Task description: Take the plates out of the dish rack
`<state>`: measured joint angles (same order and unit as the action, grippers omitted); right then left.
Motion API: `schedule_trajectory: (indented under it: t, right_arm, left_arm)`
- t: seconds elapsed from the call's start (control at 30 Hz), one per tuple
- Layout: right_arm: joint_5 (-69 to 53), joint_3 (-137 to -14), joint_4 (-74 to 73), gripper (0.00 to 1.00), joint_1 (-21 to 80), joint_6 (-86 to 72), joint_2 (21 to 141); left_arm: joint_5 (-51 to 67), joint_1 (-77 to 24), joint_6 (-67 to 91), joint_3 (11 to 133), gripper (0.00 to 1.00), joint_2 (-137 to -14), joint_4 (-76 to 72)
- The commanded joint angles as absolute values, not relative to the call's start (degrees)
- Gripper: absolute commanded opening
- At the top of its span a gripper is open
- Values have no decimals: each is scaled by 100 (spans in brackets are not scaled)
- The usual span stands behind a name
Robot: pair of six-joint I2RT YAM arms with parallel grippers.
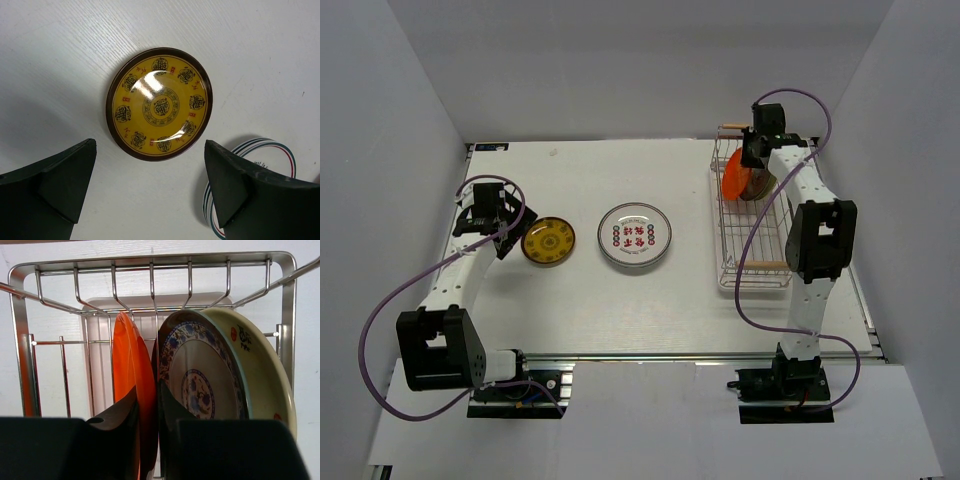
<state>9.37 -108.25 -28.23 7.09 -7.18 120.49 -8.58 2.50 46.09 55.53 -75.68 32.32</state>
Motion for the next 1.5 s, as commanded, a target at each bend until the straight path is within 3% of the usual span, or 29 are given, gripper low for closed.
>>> schedule_trajectory:
  t: [0.0, 0.53, 0.77, 0.93, 1.07, 1.37, 1.43, 1.47]
  right_arm:
    - [1081, -11144, -2856, 4, 695, -642, 11672]
    - [1214, -11136, -3234, 0, 721, -378, 10100]
    - [-1209, -9811, -2744, 0, 747, -1105, 9028]
    - [-3133, -8213, -1524, 0, 1063, -2047, 8658]
    - [-4207, -7797, -907, 0, 1528, -2521, 8718]
    - [-5089, -7646, -114, 0, 2259, -3190, 9342]
    - [-5159, -7699, -88, 1, 2364, -3243, 9483]
    - [-5177, -7725, -62, 1, 2390, -3261, 9518]
  left_arm:
    - [-844, 237, 4579, 5651, 98, -7523, 3216]
    - [-344, 237, 4535, 5748, 98, -6979, 3182]
    - [2199, 176, 3894, 5950, 98, -6952, 2594]
    - [3313, -210, 3876, 5888, 98, -7337, 1618]
    - [4004, -789, 3543, 5968, 98, -7602, 1259]
    - [5000, -1433, 3304, 5836, 97, -8155, 757]
    - [5010, -1555, 3322, 5818, 93, -8183, 703]
    - [4992, -1556, 3340, 5818, 82, -8191, 703]
